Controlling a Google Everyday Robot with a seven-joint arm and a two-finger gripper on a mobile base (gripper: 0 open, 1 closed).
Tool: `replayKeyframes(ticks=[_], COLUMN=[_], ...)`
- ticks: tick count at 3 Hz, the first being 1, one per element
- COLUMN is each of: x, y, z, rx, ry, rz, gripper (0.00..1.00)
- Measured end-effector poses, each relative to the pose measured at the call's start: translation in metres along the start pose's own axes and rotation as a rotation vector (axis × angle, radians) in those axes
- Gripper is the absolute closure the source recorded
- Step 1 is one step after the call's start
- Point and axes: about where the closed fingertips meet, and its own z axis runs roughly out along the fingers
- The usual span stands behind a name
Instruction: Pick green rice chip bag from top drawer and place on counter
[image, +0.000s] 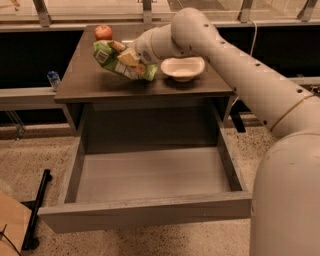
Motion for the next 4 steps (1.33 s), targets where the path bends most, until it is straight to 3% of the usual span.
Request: replayKeyframes(ticks=[1, 4], x=[0.0013, 0.0021], y=[0.0015, 0.0073], z=[0.0020, 0.0098], rx=[-0.004, -0.018], ry=[0.002, 0.003], rz=[0.001, 0.001], gripper=[0.72, 0.02])
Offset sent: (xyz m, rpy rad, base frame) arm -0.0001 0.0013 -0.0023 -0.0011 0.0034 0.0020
